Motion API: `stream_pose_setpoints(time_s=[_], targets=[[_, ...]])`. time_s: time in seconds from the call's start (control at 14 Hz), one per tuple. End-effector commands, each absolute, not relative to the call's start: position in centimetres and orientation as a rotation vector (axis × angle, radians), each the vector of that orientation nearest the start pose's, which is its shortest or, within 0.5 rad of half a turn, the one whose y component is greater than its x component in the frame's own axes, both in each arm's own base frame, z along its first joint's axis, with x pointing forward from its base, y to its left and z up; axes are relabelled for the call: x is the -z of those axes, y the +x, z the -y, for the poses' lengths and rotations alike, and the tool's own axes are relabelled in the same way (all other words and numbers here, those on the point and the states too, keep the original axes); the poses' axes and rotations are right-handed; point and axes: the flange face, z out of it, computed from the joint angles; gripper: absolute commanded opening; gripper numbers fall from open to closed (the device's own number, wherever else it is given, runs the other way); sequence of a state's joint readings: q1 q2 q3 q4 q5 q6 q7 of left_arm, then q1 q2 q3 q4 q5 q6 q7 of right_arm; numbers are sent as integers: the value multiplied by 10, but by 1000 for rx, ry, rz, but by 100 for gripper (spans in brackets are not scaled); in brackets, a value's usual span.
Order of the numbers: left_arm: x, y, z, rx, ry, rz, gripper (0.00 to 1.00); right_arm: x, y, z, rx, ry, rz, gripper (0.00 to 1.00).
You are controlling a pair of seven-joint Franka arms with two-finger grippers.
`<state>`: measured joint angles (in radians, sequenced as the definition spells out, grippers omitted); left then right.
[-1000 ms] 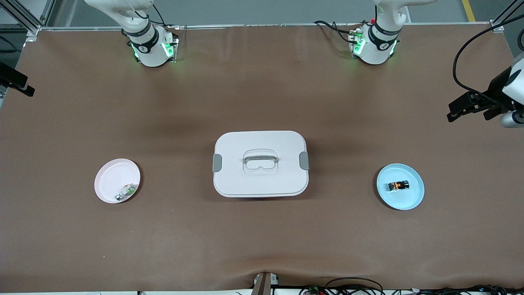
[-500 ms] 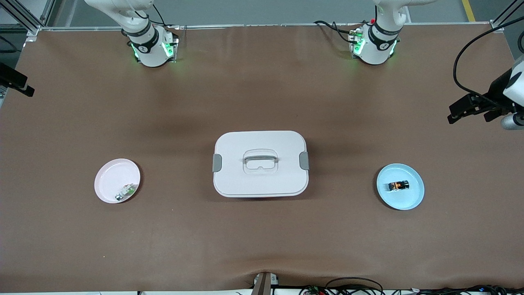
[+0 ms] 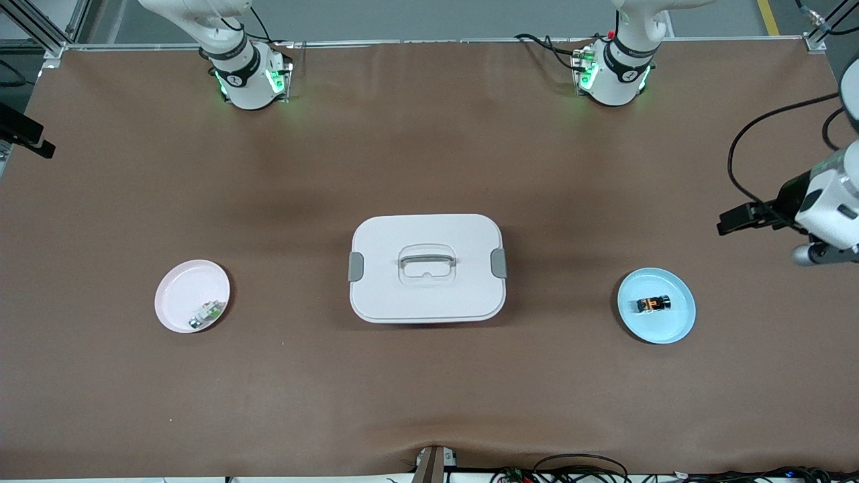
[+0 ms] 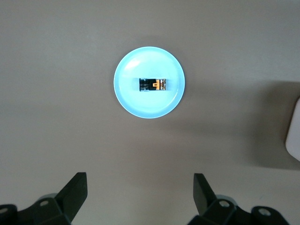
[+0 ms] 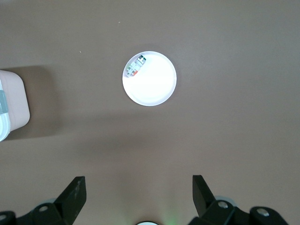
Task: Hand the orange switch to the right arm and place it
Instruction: 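Lower the left gripper over the black-orange switch on the blue plate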
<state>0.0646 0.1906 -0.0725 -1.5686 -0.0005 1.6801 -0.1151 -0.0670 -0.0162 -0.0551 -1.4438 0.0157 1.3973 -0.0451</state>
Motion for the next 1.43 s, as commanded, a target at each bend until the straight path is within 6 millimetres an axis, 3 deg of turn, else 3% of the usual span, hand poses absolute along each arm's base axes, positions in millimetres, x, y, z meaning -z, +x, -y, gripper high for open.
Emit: stream_pose_setpoints(time_s=[0.0,0.21,0.57,0.79,1.36], targets=[[-500,627,5,-144,-3117,196,100,-680,527,66,-51,-3121,-142,100],[-464,636,8,-110,-3115,259,100,-679,527,71,-50,-3119,-159,100],[-398,652,31,-27,-3074,299,100,-681,528,72,-34,-3120,-161,100],[-358,653,36,14,-3049,247,100,-680,527,72,-38,-3119,-161,100],[-288,655,32,-11,-3007,150,100,-680,527,73,-46,-3119,-164,100]])
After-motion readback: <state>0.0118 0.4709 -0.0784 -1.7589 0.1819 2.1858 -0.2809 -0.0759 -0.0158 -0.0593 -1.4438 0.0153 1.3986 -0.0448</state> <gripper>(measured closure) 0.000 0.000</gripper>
